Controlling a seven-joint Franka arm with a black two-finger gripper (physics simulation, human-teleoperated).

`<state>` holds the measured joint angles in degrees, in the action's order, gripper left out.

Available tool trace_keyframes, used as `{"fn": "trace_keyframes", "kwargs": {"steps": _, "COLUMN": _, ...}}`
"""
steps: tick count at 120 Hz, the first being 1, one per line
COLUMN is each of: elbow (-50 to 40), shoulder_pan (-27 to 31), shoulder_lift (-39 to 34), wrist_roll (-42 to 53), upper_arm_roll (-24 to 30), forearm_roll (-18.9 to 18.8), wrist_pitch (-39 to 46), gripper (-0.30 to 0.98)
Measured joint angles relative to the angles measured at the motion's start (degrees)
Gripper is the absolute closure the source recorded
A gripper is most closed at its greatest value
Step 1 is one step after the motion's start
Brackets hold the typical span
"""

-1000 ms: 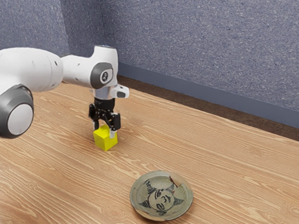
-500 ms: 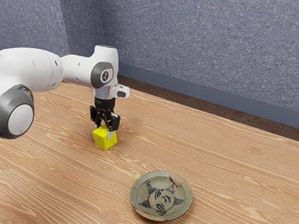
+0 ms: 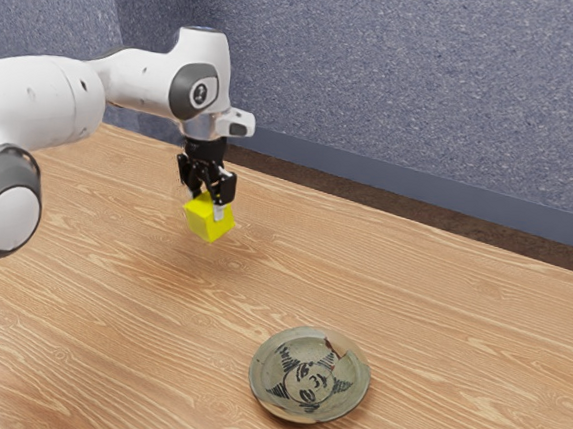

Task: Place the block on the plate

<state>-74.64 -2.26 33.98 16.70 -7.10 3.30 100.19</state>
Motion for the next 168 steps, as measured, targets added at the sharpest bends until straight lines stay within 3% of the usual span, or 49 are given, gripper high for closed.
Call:
{"fn": "trace_keyframes", "kwargs": {"steps": 43, "elbow": 1.33, "shoulder_pan": -9.96, "shoulder_lift": -3.78, "wrist_roll": -0.10, "upper_arm_roll": 0.78, "forearm_roll": -0.54, "wrist_pitch": -3.58, "gripper": 0.31}}
{"fn": "trace_keyframes", "kwargs": {"steps": 84, "elbow": -10.99, "shoulder_pan": -16.44, "shoulder_lift": -13.48, "wrist_roll": -0.29, "upper_arm_roll": 1.03, "forearm_roll": -0.45, "wrist_pitch": -3.24, "gripper": 0.31}}
{"fn": "trace_keyframes", "kwargs": {"steps": 146, "elbow": -24.83, "shoulder_pan": -17.32, "shoulder_lift": -22.93, "wrist_roll": -0.42, "upper_arm_roll": 9.14, "forearm_roll": -0.40, "wrist_pitch": 0.09, "gripper": 0.31}}
{"fn": "trace_keyframes", "kwargs": {"steps": 168, "elbow": -28.26, "shoulder_pan": -17.26, "shoulder_lift": -23.18, "wrist_roll": -0.35, "upper_arm_roll": 9.78, "forearm_roll": -0.28, "wrist_pitch": 2.42, "gripper": 0.31}}
